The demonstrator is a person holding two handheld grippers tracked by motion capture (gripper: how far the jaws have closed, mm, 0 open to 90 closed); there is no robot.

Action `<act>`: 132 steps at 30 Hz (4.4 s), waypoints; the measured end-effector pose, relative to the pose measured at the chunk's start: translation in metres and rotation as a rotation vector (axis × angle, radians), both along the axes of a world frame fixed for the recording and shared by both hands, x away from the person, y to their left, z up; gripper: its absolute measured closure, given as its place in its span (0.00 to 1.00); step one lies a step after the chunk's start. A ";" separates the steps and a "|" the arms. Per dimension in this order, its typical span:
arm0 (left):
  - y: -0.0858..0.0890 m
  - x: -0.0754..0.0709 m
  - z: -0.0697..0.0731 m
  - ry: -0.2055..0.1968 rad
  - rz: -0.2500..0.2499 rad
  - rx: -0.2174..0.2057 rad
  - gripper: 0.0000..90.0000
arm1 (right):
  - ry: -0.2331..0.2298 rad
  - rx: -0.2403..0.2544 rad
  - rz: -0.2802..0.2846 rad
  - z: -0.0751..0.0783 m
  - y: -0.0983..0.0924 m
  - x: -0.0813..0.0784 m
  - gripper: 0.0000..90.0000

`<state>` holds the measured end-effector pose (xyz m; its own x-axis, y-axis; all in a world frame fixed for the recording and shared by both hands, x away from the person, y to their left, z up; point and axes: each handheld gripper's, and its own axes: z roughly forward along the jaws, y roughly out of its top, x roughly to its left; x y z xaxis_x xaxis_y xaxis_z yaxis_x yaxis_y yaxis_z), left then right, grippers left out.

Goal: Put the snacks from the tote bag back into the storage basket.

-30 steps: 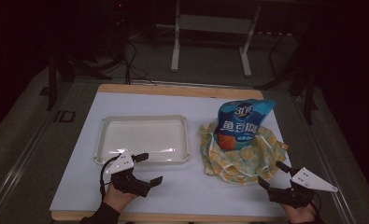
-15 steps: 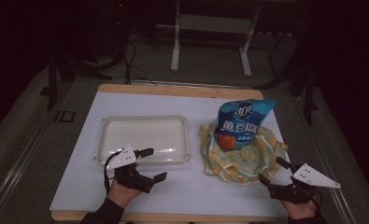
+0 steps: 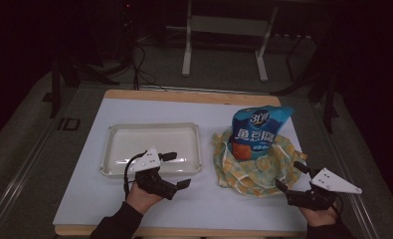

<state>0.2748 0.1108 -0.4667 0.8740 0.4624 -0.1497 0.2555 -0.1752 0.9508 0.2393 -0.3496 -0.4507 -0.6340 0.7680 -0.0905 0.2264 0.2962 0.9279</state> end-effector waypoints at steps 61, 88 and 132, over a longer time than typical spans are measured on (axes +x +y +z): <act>-0.150 0.127 0.025 -0.008 -0.022 0.082 0.25 | 0.020 0.033 0.023 0.012 0.008 0.112 0.35; -0.173 0.131 0.021 0.005 0.007 0.182 0.72 | 0.072 -0.009 0.086 0.005 0.018 0.130 0.83; -0.178 0.125 0.086 -0.025 0.016 0.212 0.97 | 0.023 0.013 0.072 0.060 0.015 0.118 0.99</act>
<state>0.3999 -0.0668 -0.3808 0.8684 0.4951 -0.0256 0.2364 -0.3681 0.8992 0.3570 -0.3341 -0.3907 -0.6897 0.7211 -0.0655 0.2260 0.3004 0.9266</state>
